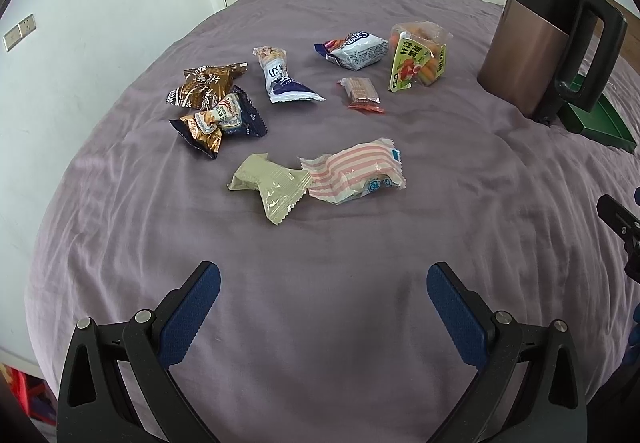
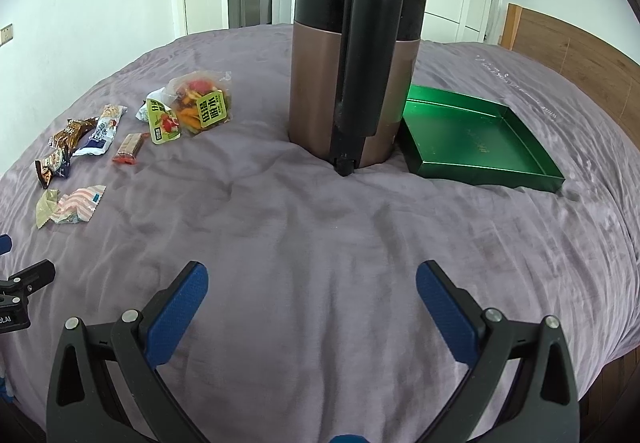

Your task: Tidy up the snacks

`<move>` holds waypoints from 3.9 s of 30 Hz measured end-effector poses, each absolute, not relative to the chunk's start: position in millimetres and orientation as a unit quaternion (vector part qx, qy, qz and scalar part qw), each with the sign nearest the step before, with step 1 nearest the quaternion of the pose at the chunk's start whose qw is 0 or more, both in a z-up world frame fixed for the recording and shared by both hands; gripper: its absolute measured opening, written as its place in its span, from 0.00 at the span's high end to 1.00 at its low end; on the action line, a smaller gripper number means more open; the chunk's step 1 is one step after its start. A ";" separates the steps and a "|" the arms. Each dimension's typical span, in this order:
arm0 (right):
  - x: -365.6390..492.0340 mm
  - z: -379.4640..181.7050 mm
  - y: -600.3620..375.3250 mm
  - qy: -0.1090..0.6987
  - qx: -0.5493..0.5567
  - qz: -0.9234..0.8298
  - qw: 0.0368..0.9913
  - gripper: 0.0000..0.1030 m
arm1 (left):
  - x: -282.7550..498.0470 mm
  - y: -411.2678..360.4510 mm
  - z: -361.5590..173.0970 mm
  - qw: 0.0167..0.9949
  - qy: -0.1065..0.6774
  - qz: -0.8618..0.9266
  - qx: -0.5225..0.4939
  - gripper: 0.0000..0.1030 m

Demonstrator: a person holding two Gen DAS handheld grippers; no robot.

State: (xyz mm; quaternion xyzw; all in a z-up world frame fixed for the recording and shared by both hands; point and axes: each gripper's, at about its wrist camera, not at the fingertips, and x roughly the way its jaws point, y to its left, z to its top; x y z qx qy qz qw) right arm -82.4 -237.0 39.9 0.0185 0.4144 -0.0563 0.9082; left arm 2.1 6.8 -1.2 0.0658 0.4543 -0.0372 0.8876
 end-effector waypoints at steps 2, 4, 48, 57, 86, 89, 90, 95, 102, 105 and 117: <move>-82.5 39.9 -236.7 0.414 0.018 -0.057 0.908 0.00 | 1.7 6.6 -0.6 0.888 0.453 -0.036 0.067 0.01; -82.4 39.8 -236.7 0.414 0.018 -0.057 0.908 0.00 | 1.7 6.2 0.7 0.889 0.452 -0.036 0.068 0.01; -56.0 46.8 -174.0 0.406 0.013 0.028 0.914 0.00 | 37.2 86.6 22.2 0.898 0.439 0.027 0.025 0.01; -49.4 39.2 -157.9 0.411 0.005 0.051 0.910 0.00 | 79.3 69.3 1.3 0.876 0.481 0.043 -0.003 0.01; 1.8 18.0 -55.8 0.433 0.064 0.185 0.880 0.00 | 128.3 97.4 -19.8 0.853 0.518 0.059 -0.030 0.02; 9.0 12.8 -47.9 0.438 0.065 0.191 0.876 0.00 | 141.6 94.4 -29.9 0.842 0.534 0.071 -0.023 0.03; 10.6 11.7 -46.2 0.440 0.064 0.194 0.875 0.00 | 145.4 94.3 -33.5 0.838 0.540 0.074 -0.024 0.02; 14.3 7.9 -43.6 0.443 0.068 0.203 0.871 0.00 | 154.7 96.0 -44.9 0.824 0.559 0.079 -0.033 0.01; 20.2 6.6 -49.6 0.441 0.051 0.266 0.856 0.00 | 157.6 97.5 -43.4 0.822 0.565 0.066 -0.033 0.01; 26.0 5.1 -51.1 0.438 0.018 0.315 0.842 0.00 | 154.3 99.8 -41.2 0.826 0.559 0.063 -0.030 0.01; 45.1 0.5 -43.1 0.413 -0.103 0.484 0.764 0.00 | 118.6 95.2 -35.7 0.851 0.521 0.058 -0.019 0.03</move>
